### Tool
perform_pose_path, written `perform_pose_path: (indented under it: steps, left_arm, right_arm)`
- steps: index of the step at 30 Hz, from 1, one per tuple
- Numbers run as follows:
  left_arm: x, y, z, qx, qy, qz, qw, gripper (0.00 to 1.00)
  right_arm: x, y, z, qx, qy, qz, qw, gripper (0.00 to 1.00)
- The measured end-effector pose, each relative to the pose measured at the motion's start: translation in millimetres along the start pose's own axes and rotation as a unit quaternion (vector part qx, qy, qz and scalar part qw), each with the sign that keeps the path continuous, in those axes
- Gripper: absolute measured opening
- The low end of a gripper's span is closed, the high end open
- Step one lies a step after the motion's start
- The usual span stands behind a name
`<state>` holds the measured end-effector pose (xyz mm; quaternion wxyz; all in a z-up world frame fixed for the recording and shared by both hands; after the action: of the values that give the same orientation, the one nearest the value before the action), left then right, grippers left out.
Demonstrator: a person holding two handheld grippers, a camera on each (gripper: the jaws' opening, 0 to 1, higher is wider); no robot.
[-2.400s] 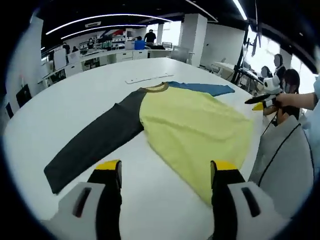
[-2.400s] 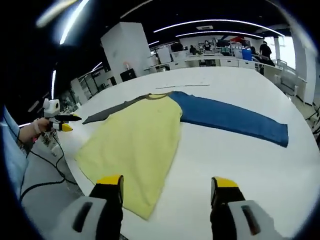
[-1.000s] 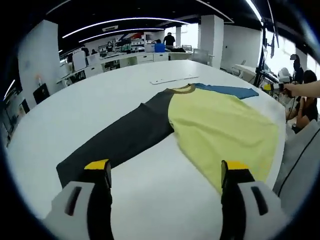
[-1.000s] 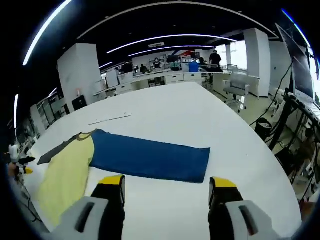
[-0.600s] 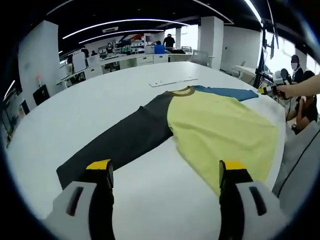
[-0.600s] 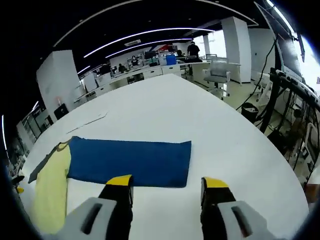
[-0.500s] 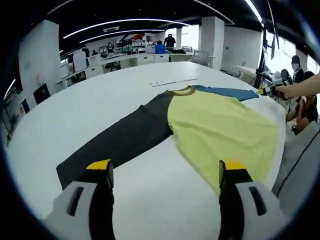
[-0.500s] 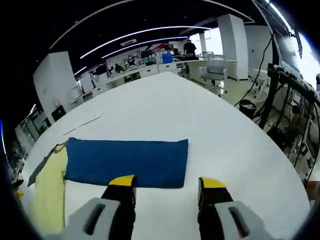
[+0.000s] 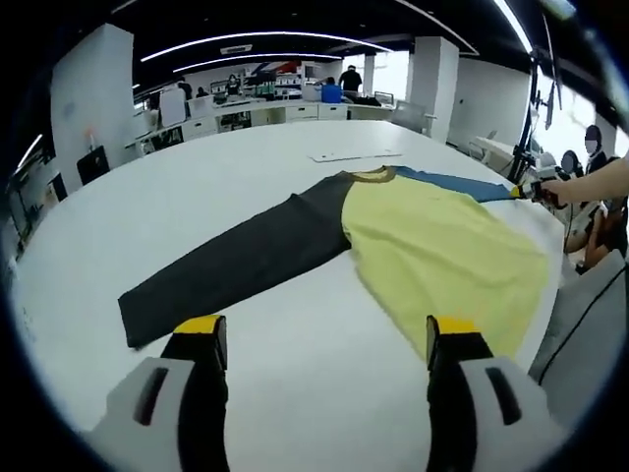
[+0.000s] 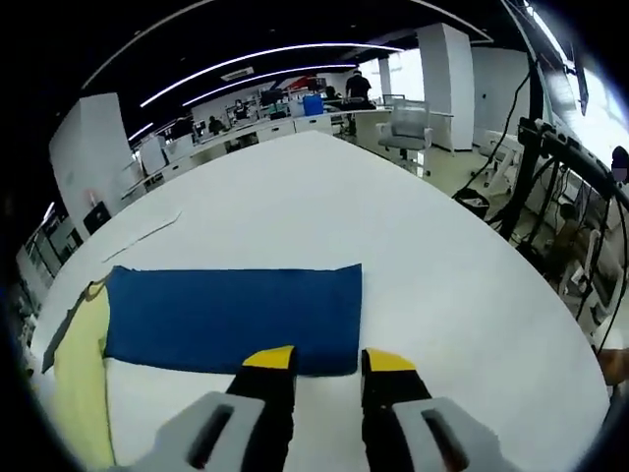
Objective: Fold the garment on the visible template until the final outline fits inside the template.
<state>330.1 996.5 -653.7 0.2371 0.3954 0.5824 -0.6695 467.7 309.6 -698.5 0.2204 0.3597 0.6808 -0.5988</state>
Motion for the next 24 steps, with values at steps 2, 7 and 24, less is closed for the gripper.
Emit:
perform_pose_path:
  steps: [2,7,24]
  left_arm:
    - [1.3,-1.2,-0.3,-0.002,0.001,-0.003,1.0,0.8]
    - [2.1,-5.2,0.0,-0.003,-0.008,0.001,1.0,0.79]
    - [-1.1,-15.9,10.6,0.007,-0.023,0.027,0.9994,0.77]
  right_arm:
    - [-0.6,-0.4,0.2,0.001,0.01,0.003,0.9999,0.13]
    - [-2.5,-11.3,-6.7,0.008,0.032,0.017,0.9993,0.0]
    - [-37.2,-22.4,-92.0,-0.11,-0.018,0.05,0.9926,0.0]
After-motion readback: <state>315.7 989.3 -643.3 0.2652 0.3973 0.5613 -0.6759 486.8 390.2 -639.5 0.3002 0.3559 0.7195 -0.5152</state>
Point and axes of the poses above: the point that each gripper's makers call its tool centre point, and the gripper's own axes: y roughly forward along the fingers, z roughly to its right, x roughly out of its underside, the point moved 9 cm from there along -y, roughly backward along the fingers, and after that the axes turned 4 degrees about -x, right-handed, at the moved point
